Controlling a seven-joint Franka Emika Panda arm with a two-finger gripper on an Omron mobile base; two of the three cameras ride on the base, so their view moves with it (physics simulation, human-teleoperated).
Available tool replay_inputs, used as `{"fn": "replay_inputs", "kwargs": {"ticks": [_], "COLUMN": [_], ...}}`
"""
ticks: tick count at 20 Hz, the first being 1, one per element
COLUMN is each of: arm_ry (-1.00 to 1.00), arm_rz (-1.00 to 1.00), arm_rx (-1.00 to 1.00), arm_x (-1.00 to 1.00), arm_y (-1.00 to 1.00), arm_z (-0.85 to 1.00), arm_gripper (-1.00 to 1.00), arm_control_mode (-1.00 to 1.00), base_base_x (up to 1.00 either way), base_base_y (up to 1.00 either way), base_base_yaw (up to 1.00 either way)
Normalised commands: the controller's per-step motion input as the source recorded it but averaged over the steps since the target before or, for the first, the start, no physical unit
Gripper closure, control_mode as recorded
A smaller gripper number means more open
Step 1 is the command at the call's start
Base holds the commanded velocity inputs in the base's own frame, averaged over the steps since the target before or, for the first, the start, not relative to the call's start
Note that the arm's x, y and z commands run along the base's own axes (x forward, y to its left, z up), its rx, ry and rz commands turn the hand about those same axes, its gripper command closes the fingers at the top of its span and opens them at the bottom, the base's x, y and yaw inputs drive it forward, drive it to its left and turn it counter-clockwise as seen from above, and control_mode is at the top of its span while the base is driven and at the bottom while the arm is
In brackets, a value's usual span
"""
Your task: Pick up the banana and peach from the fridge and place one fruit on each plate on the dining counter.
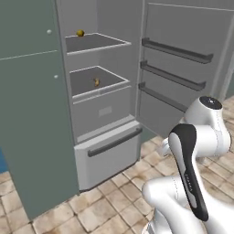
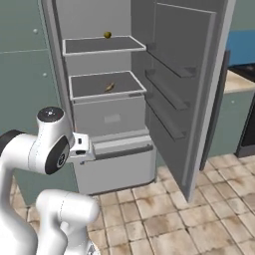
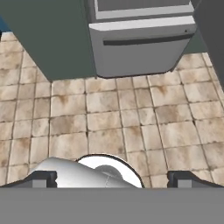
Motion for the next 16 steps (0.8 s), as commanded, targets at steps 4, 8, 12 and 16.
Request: {"fn": "replay_inputs", "kwargs": {"ticks": [4,8,12,16], "arm_ry": [0.0,0.0,0.0,0.0], "arm_rz": [0.0,0.0,0.0,0.0], "arm_rx": [0.0,0.0,0.0,0.0], "arm_x": [0.0,0.0,0.0,0.0], "arm_y": [0.0,0.0,0.0,0.0], "arm_z": [0.0,0.0,0.0,0.0], "arm_gripper": [-1.0,-1.0,-1.0,-1.0], "arm_control_mode": [1.0,1.0,1.0,1.0], "base_base_x": [0.75,0.73,0.67,0.61], "base_base_y": [0.0,0.0,-0.17,-0.3], "base_base_yaw": [0.17,0.17,0.24,0.26]}}
